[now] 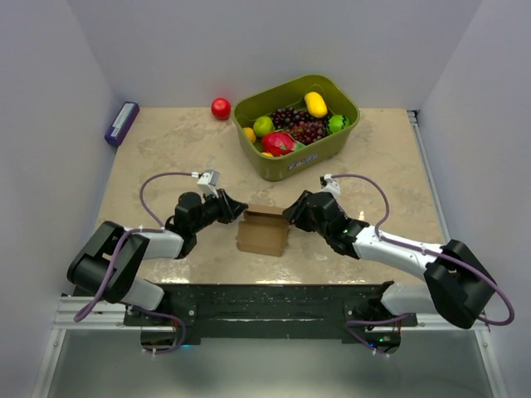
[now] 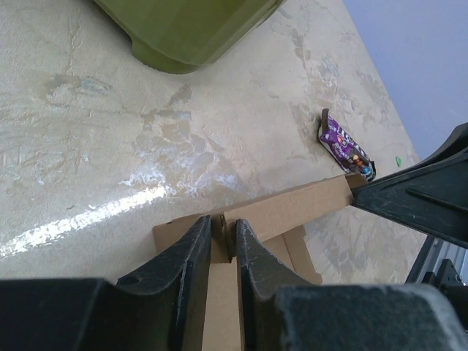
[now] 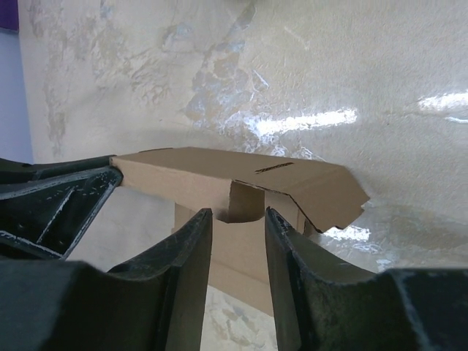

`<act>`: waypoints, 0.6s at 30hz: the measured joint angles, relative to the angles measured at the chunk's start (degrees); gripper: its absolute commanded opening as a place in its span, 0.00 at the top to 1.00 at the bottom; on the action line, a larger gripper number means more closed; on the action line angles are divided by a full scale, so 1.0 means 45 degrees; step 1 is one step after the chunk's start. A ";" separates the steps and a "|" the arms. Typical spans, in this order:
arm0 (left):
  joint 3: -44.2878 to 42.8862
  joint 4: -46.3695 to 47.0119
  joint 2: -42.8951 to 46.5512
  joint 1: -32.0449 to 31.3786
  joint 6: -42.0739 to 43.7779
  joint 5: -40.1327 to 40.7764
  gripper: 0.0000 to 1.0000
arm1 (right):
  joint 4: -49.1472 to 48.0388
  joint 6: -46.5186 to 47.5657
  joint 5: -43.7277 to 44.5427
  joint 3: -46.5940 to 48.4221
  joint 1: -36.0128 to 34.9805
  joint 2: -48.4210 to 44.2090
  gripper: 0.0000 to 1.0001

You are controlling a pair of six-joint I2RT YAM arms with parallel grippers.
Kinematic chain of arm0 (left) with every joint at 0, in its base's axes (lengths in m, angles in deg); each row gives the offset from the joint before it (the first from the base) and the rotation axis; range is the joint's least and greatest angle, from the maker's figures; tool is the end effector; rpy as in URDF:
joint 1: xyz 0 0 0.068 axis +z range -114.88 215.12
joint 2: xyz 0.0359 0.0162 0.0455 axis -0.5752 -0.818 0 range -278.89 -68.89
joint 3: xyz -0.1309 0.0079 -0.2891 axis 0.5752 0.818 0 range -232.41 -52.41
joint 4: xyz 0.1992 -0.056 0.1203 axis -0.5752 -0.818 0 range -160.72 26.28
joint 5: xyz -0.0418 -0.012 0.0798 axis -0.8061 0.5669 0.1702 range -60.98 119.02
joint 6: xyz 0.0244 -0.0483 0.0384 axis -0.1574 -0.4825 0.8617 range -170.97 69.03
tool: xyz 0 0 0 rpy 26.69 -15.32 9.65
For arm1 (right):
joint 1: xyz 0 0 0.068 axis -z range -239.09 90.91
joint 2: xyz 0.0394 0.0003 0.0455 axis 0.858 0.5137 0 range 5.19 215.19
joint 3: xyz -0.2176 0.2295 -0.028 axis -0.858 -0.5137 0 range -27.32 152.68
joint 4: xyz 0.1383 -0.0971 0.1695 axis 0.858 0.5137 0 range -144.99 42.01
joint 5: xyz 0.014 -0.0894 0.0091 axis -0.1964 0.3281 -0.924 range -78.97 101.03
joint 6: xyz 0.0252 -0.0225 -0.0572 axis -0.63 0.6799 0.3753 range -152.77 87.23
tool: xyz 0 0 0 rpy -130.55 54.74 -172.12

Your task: Fold the paper box

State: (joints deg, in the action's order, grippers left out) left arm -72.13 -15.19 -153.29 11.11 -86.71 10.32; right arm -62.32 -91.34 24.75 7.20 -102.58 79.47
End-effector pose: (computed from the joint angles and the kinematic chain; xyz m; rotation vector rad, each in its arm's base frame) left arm 0.2284 -0.1202 0.2131 0.0406 1.9654 -1.0089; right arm 0.1901 0.1631 0.2493 0.4367 2.1814 0.7802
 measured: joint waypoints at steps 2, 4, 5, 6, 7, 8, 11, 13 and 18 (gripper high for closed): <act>-0.0024 -0.0112 0.0049 0.0000 -0.0015 0.0005 0.77 | 0.0141 0.0170 0.0112 0.0000 0.0000 -0.0287 0.55; -0.0097 -0.0267 0.0063 0.0000 -0.0010 0.0005 0.77 | 0.0282 0.0393 0.0194 0.0039 0.0000 -0.0549 0.55; -0.0117 -0.0316 0.0068 0.0000 -0.0015 0.0000 0.77 | 0.0325 0.0471 0.0214 0.0063 0.0005 -0.0602 0.55; -0.0141 -0.0350 0.0073 0.0000 -0.0010 0.0005 0.77 | 0.0379 0.0549 0.0233 0.0092 0.0010 -0.0622 0.55; -0.0165 -0.0389 0.0073 0.0000 -0.0010 0.0000 0.77 | 0.0442 0.0622 0.0223 0.0136 0.0010 -0.0617 0.55; -0.0170 -0.0418 0.0078 0.0000 -0.0010 0.0005 0.77 | 0.0491 0.0685 0.0204 0.0170 0.0010 -0.0593 0.55; -0.0180 -0.0510 0.0131 0.0000 -0.0010 0.0005 0.77 | 0.0452 0.0777 0.0063 0.0238 0.0010 -0.0481 0.57; -0.0180 -0.0554 0.0165 0.0000 -0.0010 0.0005 0.77 | 0.0316 0.0797 -0.0010 0.0257 0.0010 -0.0238 0.57; -0.0189 -0.0622 0.0194 0.0000 -0.0010 0.0005 0.77 | -0.0155 0.0797 -0.0330 0.0257 0.0053 0.0476 0.58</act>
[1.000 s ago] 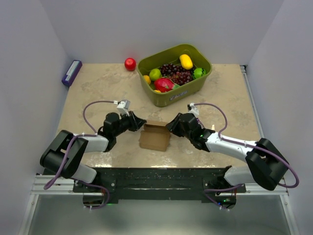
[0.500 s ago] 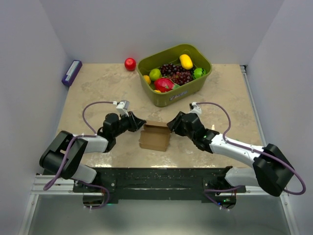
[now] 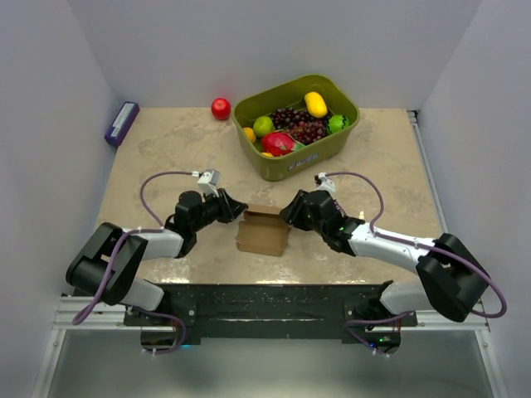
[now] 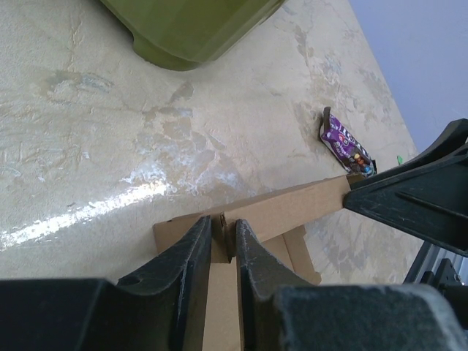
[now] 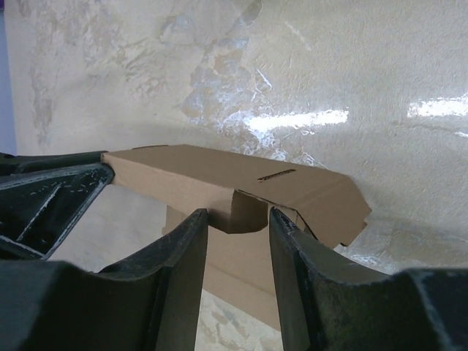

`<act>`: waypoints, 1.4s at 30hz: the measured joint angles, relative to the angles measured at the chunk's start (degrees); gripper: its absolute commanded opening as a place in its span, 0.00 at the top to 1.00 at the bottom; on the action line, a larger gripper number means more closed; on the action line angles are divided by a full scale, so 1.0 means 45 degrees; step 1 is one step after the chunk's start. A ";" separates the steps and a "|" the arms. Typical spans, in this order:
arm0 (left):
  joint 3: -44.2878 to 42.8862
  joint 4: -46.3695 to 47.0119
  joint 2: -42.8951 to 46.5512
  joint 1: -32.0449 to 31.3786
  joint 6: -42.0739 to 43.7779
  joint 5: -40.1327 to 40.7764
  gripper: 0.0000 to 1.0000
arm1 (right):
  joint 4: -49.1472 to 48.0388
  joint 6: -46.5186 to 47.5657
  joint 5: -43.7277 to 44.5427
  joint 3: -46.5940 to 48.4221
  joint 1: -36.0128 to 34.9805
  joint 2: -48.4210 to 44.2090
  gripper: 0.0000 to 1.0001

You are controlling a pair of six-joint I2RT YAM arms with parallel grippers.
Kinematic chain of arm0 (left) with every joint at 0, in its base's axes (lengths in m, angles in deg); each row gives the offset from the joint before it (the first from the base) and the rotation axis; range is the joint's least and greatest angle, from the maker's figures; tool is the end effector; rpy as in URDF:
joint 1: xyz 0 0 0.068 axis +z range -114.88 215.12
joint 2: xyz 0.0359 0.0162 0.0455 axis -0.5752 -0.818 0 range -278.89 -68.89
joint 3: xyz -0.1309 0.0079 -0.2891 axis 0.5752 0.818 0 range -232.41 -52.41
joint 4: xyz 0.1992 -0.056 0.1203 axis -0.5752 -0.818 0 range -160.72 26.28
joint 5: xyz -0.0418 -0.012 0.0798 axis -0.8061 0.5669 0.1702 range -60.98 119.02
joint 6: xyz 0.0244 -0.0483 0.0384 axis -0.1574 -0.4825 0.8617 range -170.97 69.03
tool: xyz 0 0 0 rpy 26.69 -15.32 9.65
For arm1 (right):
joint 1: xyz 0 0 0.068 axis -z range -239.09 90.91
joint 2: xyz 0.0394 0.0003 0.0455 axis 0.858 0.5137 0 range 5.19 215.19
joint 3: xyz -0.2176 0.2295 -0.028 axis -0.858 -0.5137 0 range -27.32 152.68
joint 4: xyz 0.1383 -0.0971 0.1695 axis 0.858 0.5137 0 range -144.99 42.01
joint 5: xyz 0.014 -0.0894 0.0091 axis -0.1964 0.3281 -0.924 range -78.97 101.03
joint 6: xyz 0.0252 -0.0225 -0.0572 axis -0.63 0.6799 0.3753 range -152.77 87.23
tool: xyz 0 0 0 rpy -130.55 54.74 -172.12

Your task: Fold the paper box

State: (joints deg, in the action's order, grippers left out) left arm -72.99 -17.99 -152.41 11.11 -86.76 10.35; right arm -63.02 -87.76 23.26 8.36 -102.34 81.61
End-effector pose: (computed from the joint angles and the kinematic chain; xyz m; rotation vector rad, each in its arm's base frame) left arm 0.2283 -0.1201 0.2150 0.0351 1.9847 -1.0049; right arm 0.1967 0.1698 0.2480 0.3572 2.2005 0.7630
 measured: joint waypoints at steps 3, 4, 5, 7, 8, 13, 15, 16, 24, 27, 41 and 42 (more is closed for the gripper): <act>0.0000 -0.0083 0.0058 0.0000 0.0000 -0.0005 0.78 | -0.0325 0.0015 -0.0131 0.0000 0.0097 0.0262 0.59; 0.0000 -0.0102 0.0073 0.0000 0.0005 -0.0005 0.78 | -0.0447 0.0024 -0.0214 0.0000 0.0131 0.0306 0.59; 0.0000 -0.0126 0.0087 0.0000 0.0005 -0.0005 0.78 | -0.0544 0.0039 -0.0262 0.0000 0.0146 0.0335 0.59; 0.0000 -0.0189 0.0136 0.0000 0.0005 -0.0005 0.78 | -0.0758 0.0073 -0.0311 0.0000 0.0204 0.0389 0.59; 0.0000 -0.0223 0.0155 0.0000 0.0010 -0.0005 0.78 | -0.0826 0.0097 -0.0316 0.0000 0.0209 0.0408 0.59; -0.0029 -0.0335 0.0204 0.0000 0.0044 -0.0005 0.78 | -0.0855 0.0223 -0.0316 0.0000 0.0209 0.0423 0.59; -0.0044 -0.0384 0.0223 0.0000 0.0092 -0.0005 0.78 | -0.0874 0.0238 -0.0330 0.0000 0.0209 0.0423 0.60; -0.0044 -0.0408 0.0233 0.0000 0.0097 -0.0005 0.78 | -0.0899 0.0233 -0.0345 0.0000 0.0209 0.0423 0.60; -0.0044 -0.0466 0.0277 0.0000 0.0097 0.0000 0.79 | -0.1617 0.0049 -0.0801 0.0000 0.0223 0.0627 0.64; -0.0044 -0.0471 0.0282 0.0000 0.0097 0.0005 0.80 | -0.1948 -0.0204 -0.0952 -0.0005 0.0287 0.0884 0.66; -0.0044 -0.0636 0.0393 0.0024 0.0097 0.0029 0.80 | -0.4653 -0.2195 -0.1088 -0.1428 0.0393 0.1103 0.81; -0.0044 -0.0661 0.0413 0.0024 0.0097 0.0029 0.80 | -0.4911 -0.2370 -0.1107 -0.1574 0.0403 0.1103 0.81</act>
State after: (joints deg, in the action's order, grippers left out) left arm -73.18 -20.96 -150.55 11.22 -86.32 10.48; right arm -85.12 -98.42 18.28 1.28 -100.52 86.58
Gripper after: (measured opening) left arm 0.204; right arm 0.208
